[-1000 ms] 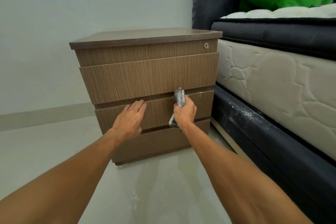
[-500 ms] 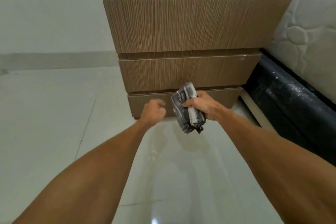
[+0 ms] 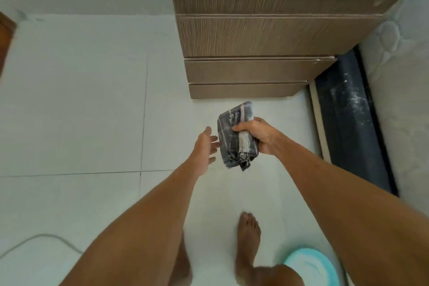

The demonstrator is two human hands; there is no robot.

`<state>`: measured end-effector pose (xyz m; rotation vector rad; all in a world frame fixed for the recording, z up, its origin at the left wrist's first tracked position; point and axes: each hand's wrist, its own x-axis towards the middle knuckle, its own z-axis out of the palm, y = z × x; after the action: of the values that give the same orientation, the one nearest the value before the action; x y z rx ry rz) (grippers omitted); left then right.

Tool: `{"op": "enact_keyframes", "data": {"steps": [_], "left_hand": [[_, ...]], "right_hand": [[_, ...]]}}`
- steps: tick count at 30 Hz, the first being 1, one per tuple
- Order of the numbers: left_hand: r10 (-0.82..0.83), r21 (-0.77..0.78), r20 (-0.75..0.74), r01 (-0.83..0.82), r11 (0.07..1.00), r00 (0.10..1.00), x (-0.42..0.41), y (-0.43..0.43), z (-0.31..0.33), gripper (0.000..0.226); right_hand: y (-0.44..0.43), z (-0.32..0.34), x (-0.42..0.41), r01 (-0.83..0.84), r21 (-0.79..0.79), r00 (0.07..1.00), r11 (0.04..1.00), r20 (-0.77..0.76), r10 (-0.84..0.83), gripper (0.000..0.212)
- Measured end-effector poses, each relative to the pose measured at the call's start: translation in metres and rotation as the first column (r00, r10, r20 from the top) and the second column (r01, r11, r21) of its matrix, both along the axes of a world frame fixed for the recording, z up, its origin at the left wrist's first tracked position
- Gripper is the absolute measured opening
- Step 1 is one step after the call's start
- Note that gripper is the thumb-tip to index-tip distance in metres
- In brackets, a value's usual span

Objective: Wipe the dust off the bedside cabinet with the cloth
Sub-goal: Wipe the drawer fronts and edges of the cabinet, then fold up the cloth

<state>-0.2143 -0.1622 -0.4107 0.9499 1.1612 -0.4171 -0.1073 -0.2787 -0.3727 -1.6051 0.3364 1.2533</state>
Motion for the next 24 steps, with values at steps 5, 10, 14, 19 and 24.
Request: {"op": "enact_keyframes", "data": {"steps": [5, 10, 14, 19, 24], "left_hand": [[0.160, -0.151, 0.019, -0.155, 0.976, 0.987, -0.030, 0.002, 0.141, 0.050], [0.107, -0.058, 0.026, -0.105, 0.993, 0.994, -0.029, 0.028, 0.277, 0.030], [0.075, 0.032, 0.049, -0.077, 0.997, 0.996, -0.011, 0.059, 0.352, 0.007], [0.036, 0.098, 0.095, -0.045, 0.994, 0.995, 0.023, 0.084, 0.402, 0.010], [0.020, 0.158, 0.146, -0.043, 0.986, 0.989, 0.072, 0.109, 0.414, 0.008]], "right_hand": [[0.013, 0.129, -0.027, 0.058, 0.005, 0.994, 0.998, -0.096, -0.057, 0.034], [0.031, 0.256, -0.043, 0.209, -0.019, 0.977, 0.978, -0.046, -0.209, 0.028], [0.052, 0.322, -0.034, 0.285, -0.013, 0.958, 0.958, 0.030, -0.285, 0.028], [0.082, 0.364, -0.002, 0.364, -0.018, 0.927, 0.931, 0.103, -0.360, 0.034], [0.107, 0.367, 0.053, 0.329, -0.007, 0.922, 0.944, 0.217, -0.319, 0.033]]}}
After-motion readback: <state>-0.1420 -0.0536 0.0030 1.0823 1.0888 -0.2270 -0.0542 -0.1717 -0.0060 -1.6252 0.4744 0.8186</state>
